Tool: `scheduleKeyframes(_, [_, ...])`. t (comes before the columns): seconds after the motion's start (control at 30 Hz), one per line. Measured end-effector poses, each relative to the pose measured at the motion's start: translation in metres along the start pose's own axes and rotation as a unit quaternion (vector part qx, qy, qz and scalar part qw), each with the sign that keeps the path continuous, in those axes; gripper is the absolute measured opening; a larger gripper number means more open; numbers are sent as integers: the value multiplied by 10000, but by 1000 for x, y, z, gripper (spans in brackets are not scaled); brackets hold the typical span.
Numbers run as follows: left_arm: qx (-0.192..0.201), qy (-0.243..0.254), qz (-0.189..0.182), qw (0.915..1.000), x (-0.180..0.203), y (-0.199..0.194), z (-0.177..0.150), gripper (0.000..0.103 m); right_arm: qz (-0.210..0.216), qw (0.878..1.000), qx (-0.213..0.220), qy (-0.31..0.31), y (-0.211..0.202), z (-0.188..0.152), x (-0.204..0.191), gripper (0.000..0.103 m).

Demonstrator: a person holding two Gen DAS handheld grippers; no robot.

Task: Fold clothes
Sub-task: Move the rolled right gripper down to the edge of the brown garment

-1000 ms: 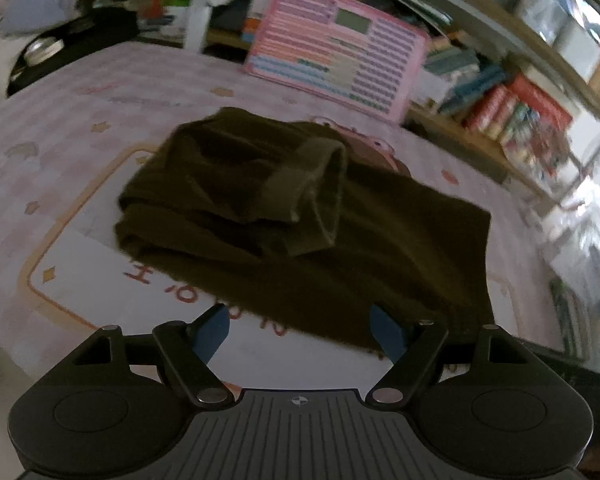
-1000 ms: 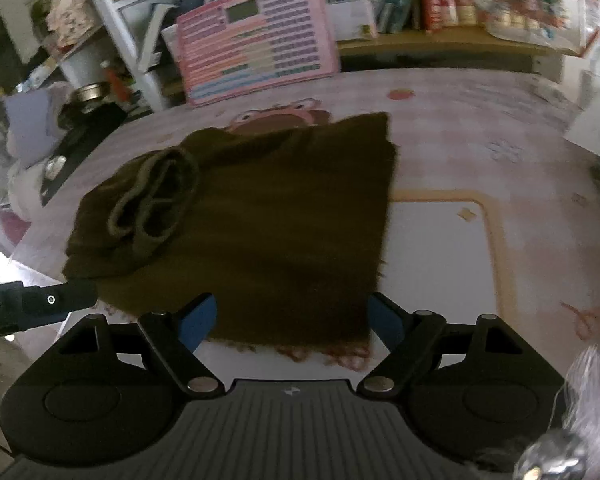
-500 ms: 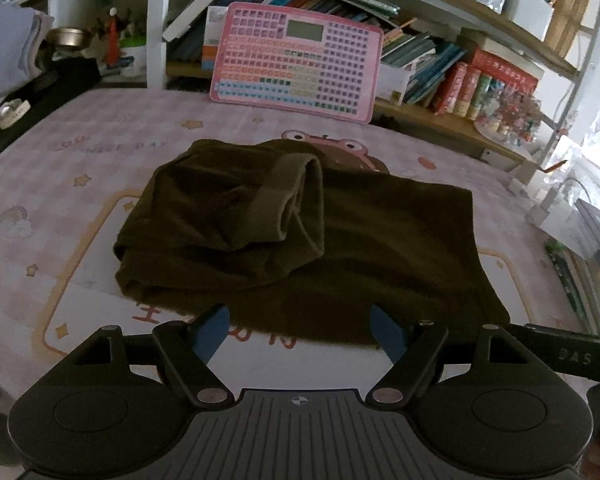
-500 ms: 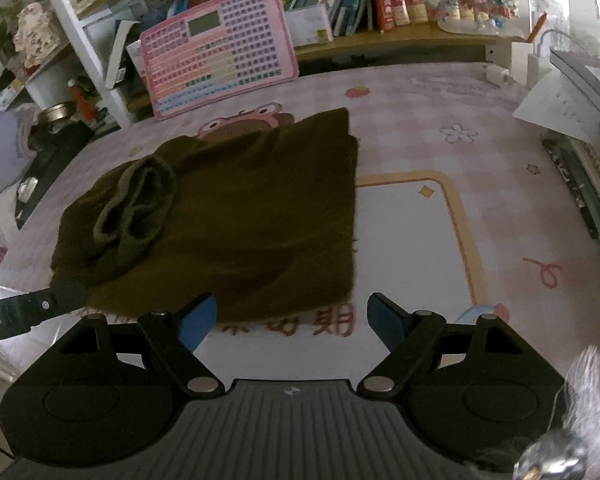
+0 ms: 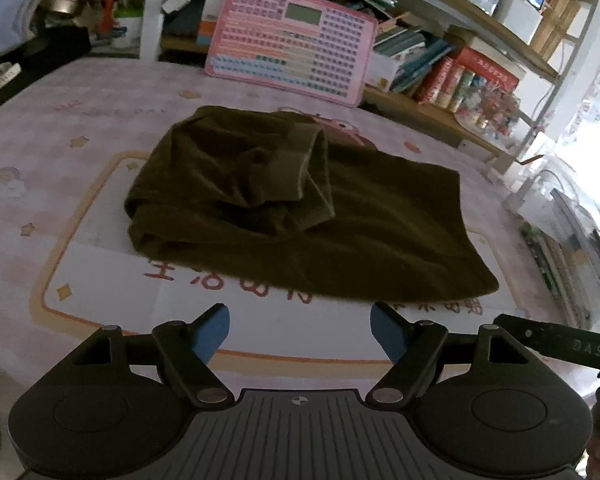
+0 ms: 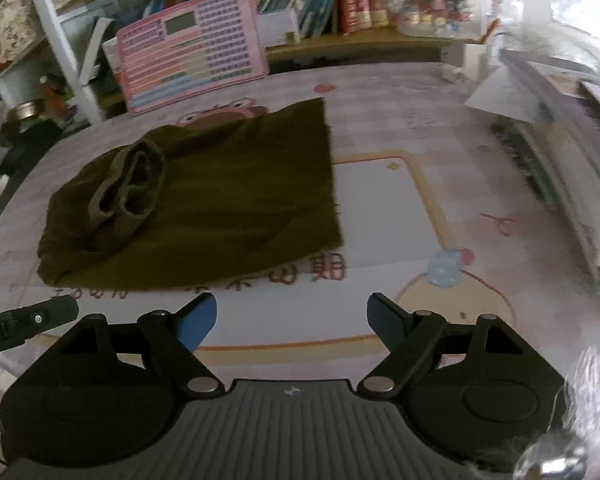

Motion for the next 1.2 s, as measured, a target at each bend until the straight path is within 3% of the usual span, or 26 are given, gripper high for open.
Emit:
scheduleKeyframes(0.33, [10, -12, 54, 10000, -4, 4, 3, 80, -9, 9990, -91, 446, -2, -8, 10, 81])
scheduleKeyframes(0.73, [101, -360, 703, 9968, 13, 25, 17, 80, 689, 9932, -466, 816, 32, 25, 42, 78])
scheduleKeyframes(0.9, [152, -316, 940, 9950, 42, 33, 17, 80, 1386, 9743, -984, 1475, 51, 46, 66, 76])
scheduleKeyframes(1.03, [278, -250, 1153, 9926, 60, 33, 13, 80, 1727, 9562, -1466, 1854, 69, 51, 81, 61])
scheduleKeyframes(1.1, [335, -204, 1278, 9910, 68, 32, 11, 80, 1938, 9503, -1613, 1826, 74, 55, 81, 58])
scheduleKeyframes(1.2, [337, -98, 1463, 9886, 80, 31, 5, 80, 2189, 9423, -1819, 1761, 83, 59, 79, 44])
Point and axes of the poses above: each gripper's, at about its wrist camera, not at the fingertips, and y roughly the way its jaws point, x to its right, z to its top, the point moved 7 cm from there along y, roughly the way its jaws point, and after that the axes turned 2 degrees about z, right-handed, at the moved point
